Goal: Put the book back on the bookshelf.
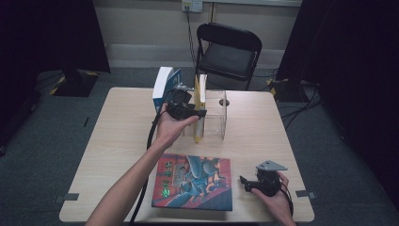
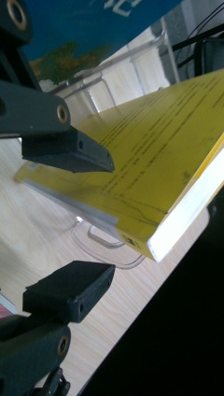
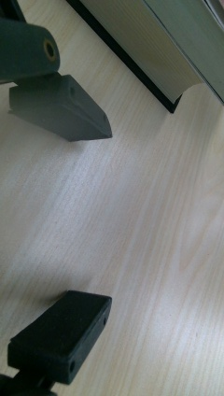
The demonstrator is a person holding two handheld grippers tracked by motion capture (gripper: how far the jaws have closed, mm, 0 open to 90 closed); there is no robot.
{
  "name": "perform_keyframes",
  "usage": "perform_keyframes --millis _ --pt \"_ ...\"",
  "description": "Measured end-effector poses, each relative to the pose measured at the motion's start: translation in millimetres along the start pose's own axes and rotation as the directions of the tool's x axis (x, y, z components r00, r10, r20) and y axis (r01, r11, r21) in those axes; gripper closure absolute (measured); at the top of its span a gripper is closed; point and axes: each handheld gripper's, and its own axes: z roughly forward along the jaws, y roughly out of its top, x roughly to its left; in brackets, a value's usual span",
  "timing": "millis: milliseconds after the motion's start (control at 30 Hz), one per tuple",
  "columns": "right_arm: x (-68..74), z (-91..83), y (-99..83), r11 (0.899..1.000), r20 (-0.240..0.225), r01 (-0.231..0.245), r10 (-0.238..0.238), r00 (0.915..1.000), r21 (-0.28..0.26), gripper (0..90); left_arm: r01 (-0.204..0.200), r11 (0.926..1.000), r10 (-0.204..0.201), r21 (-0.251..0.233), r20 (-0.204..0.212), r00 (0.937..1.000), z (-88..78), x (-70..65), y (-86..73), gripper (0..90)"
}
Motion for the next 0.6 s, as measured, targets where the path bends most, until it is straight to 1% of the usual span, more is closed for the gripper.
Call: perform_keyframes --millis 33,67,133,200,233,267,300,333,367,400,467,500,533,567,600 --pt "0.0 0.1 0.0 1.000 0.000 0.000 0.000 1.0000 -0.001 16.1 0.004 1.0000 -0.004 -0.005 0.003 1.0000 -2.3 0.9 -0.7 42.8" --pt "0.0 0.1 0.0 1.000 0.000 0.000 0.000 1.0000 0.000 16.0 -0.002 0.9999 0.002 -0.017 0.011 0.9999 -4.9 2.0 -1.9 41.3" --pt "0.1 0.1 0.0 1.000 0.001 0.001 -0.001 1.0000 0.000 16.1 -0.008 0.9998 0.008 -0.018 0.001 1.0000 -9.7 3.1 -4.9 41.1" --pt "0.1 0.1 0.0 1.000 0.001 0.001 -0.001 1.0000 0.000 16.0 -0.009 0.9994 0.009 -0.034 0.009 0.9999 -16.1 3.7 -10.3 40.7" --pt "0.1 0.1 0.0 1.000 0.001 0.001 -0.001 1.0000 0.000 16.1 -0.011 0.9984 0.011 -0.055 0.013 0.9999 -20.7 3.5 -14.5 41.0" --pt "0.1 0.1 0.0 1.000 0.001 0.001 -0.001 1.0000 0.000 16.1 -0.016 0.9979 0.017 -0.063 0.017 0.9997 -24.6 4.5 -18.2 43.9" --pt "0.1 0.1 0.0 1.000 0.001 0.001 -0.001 1.0000 0.000 16.0 -0.023 0.9973 0.025 -0.070 0.024 0.9994 -27.5 6.0 -22.9 49.1" --pt "0.1 0.1 0.0 1.000 0.001 0.000 0.000 1.0000 0.000 16.1 -0.022 0.9975 0.024 -0.067 0.029 0.9993 -28.5 7.0 -26.8 51.5" --pt "0.0 0.0 0.0 1.000 -0.002 0.002 -0.002 1.0000 0.000 16.1 -0.033 0.9983 0.035 -0.048 0.035 0.9988 -30.4 9.0 -34.2 52.5" --pt "0.2 0.1 0.1 1.000 -0.006 0.004 -0.004 1.0000 0.000 16.1 -0.037 0.9984 0.039 -0.043 0.032 0.9987 -32.5 9.6 -40.3 54.5" --pt "0.7 0.3 0.4 1.000 -0.010 0.005 -0.005 0.9999 0.000 16.1 -0.020 0.9986 0.023 -0.050 0.055 0.9982 -37.7 13.2 -52.9 57.5" --pt "0.9 0.4 0.6 1.000 -0.013 0.003 -0.003 0.9999 0.001 16.1 -0.013 0.9985 0.016 -0.053 0.049 0.9987 -40.1 15.1 -59.3 59.0" --pt "0.7 0.2 1.4 1.000 -0.022 0.000 0.000 0.9998 0.003 16.5 -0.015 0.9987 0.017 -0.049 0.050 0.9986 -41.7 16.4 -64.3 59.1" --pt "0.7 -0.4 2.3 1.000 -0.031 -0.008 0.008 0.9995 0.008 18.1 -0.022 0.9986 0.024 -0.049 0.047 0.9986 -44.4 18.5 -73.3 60.3" --pt "0.7 -1.2 4.0 1.000 -0.043 -0.014 0.015 0.9990 0.011 19.6 -0.020 0.9990 0.022 -0.039 0.049 0.9986 -46.4 20.0 -80.6 61.2"
